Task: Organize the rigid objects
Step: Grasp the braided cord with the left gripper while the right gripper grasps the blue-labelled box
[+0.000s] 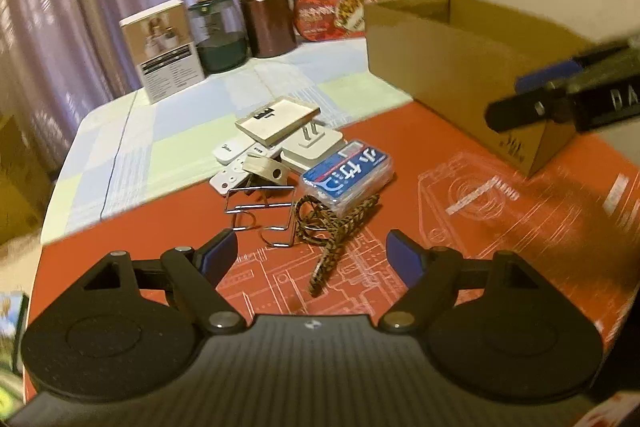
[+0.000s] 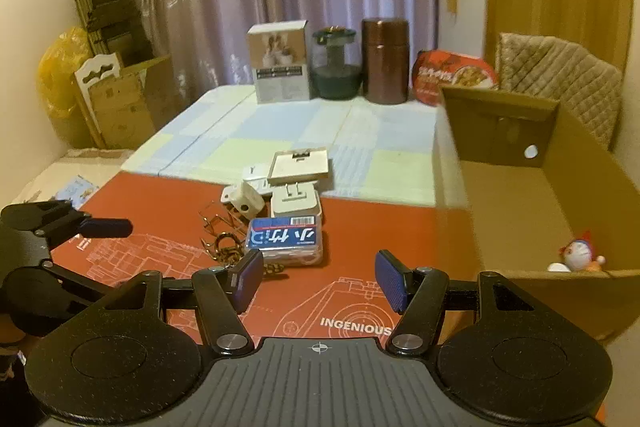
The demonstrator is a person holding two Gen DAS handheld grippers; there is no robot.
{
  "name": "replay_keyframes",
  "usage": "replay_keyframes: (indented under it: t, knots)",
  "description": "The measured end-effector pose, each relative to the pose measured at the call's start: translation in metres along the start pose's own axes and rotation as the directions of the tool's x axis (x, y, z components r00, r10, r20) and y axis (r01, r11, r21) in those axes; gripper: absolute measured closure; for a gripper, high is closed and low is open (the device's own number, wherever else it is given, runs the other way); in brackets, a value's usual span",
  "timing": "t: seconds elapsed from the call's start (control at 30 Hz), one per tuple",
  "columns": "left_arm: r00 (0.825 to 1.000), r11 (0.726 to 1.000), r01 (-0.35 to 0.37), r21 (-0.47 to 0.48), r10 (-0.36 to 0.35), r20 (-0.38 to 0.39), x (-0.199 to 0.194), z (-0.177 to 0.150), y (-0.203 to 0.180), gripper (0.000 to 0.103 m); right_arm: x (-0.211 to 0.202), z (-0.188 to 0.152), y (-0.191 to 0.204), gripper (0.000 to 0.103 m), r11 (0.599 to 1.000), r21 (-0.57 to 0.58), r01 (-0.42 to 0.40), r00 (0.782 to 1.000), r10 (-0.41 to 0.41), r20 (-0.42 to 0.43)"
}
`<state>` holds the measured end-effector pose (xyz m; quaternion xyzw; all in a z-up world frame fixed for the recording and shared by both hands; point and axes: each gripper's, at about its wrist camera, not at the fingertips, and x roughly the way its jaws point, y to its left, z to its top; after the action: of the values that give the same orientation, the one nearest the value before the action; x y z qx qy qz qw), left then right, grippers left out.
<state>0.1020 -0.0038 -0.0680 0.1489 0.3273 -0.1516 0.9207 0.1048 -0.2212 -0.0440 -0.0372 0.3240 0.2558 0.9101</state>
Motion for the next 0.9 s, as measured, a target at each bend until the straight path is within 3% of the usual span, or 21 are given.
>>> replay_keyframes:
  t: [0.17,0.2,0.43,0.73,0.83,0.9]
  knots:
    - [0.999,0.992,0.042,0.116,-0.040,-0.016,0.031,-0.005,-0.002,0.026,0.034,0.001,-0.002,0.044,0.999,-0.029,-0.027,0.999,0.026,-0.025]
    - [0.998,0.990,0.064,0.122,-0.061,-0.025,0.038,-0.005,-0.002,0.032,0.041,0.001,-0.003,0.044,0.999,-0.033,-0.029,0.999,0.027,-0.034]
    - [0.985,0.983,0.161,0.085,-0.155,-0.082,0.069,-0.005,0.006,0.036,0.081,0.008,-0.004,0.044,0.999,-0.038,-0.025,0.997,0.022,-0.077]
    - [0.981,0.977,0.185,0.109,-0.178,-0.073,0.093,0.000,0.009,0.037,0.095,0.012,-0.009,0.044,1.000,-0.007,-0.013,0.995,0.013,-0.097]
    - [0.979,0.969,0.201,0.143,-0.193,-0.069,0.097,0.003,0.007,0.045,0.097,0.012,-0.010,0.044,1.000,-0.007,-0.001,0.995,0.000,-0.100]
    - [0.978,0.966,0.204,0.158,-0.195,-0.070,0.097,0.003,0.006,0.056,0.097,0.012,-0.013,0.044,1.000,0.004,0.006,0.995,-0.006,-0.104]
